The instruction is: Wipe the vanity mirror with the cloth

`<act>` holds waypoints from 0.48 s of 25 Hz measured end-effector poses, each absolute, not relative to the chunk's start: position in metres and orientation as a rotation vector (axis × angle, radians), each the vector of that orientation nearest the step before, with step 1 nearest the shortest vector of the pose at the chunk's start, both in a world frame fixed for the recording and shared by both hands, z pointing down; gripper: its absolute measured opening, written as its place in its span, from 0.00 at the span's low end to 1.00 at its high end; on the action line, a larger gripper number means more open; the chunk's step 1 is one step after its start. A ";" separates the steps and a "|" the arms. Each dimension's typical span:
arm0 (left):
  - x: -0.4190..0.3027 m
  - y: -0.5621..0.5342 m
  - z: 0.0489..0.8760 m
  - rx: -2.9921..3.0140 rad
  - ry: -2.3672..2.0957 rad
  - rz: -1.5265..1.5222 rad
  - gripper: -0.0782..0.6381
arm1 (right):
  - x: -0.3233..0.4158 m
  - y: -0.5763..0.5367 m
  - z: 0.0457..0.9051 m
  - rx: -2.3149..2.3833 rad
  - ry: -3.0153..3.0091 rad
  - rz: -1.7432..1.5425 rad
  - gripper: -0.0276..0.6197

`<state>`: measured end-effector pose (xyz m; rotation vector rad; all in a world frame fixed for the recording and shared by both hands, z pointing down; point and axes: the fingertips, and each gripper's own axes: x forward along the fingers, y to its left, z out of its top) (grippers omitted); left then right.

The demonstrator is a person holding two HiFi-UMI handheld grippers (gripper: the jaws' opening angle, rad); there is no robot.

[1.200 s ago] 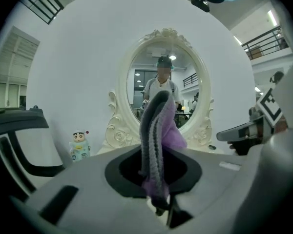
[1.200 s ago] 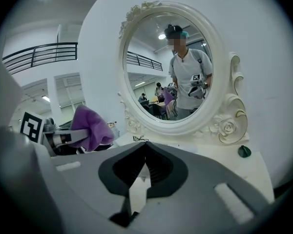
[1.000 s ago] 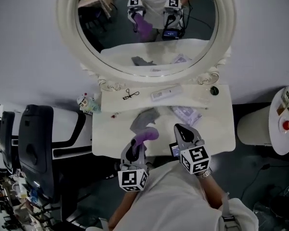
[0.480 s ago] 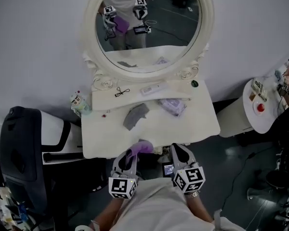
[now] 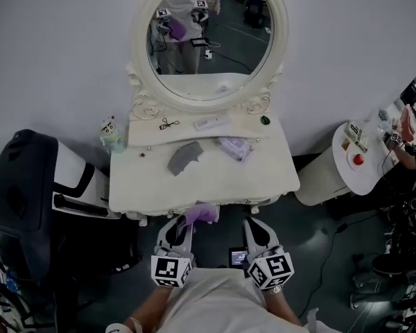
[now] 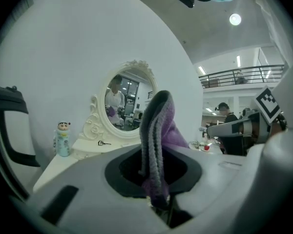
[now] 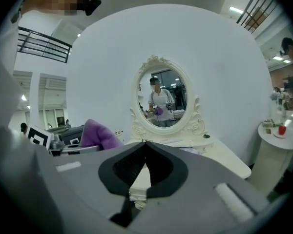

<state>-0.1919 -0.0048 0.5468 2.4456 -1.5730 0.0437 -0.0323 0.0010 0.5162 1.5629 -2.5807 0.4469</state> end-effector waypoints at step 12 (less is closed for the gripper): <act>-0.111 0.170 0.557 2.230 -1.741 0.126 0.19 | 0.059 0.128 0.550 1.397 -2.655 0.581 0.05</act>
